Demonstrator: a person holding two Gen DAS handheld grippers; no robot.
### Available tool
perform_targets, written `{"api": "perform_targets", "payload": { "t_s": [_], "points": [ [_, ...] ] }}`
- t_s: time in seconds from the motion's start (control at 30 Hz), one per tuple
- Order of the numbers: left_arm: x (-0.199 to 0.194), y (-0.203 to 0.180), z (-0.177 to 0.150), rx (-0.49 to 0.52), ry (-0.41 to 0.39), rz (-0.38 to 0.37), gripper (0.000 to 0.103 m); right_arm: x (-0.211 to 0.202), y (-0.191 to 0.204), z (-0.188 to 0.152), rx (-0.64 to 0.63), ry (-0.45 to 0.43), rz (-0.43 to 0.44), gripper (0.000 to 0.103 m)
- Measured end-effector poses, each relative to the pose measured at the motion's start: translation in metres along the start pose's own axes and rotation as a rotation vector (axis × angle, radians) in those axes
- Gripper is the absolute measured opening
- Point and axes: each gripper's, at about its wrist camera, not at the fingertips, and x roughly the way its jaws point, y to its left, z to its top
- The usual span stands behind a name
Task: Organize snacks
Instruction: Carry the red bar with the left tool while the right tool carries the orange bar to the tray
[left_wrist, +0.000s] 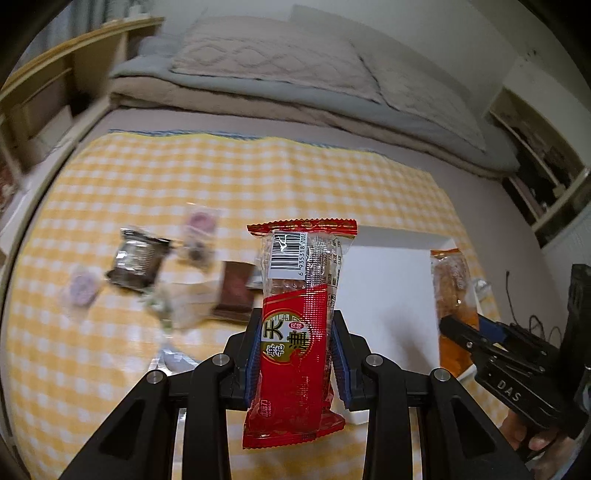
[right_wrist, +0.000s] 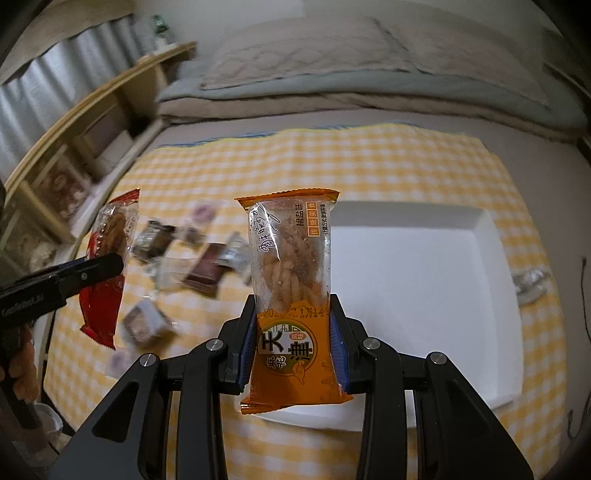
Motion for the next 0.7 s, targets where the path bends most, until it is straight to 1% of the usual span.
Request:
{"api": "perform_targets", "payload": {
  "t_s": [0.13, 0.33, 0.5, 0.57, 0.7],
  "points": [
    [0.027, -0.027, 0.010, 0.012, 0.034, -0.014, 0.033, 0.005, -0.032, -0.003, 0.051, 0.032, -0.068, 0.035],
    [0.077, -0.053, 0.026, 0.011, 0.076, -0.032, 0.033, 0.007, -0.068, 0.000, 0.124, 0.032, -0.114, 0.035],
    [0.113, -0.062, 0.036, -0.001, 0.104, -0.056, 0.033, 0.013, -0.083, 0.005, 0.165, 0.032, -0.122, 0.036],
    [0.128, -0.064, 0.040, -0.013, 0.115, -0.072, 0.033, 0.017, -0.084, 0.008, 0.172, 0.034, -0.122, 0.036],
    [0.153, -0.065, 0.049, -0.043, 0.127, -0.080, 0.033, 0.028, -0.084, 0.018, 0.180, 0.040, -0.101, 0.036]
  ]
}}
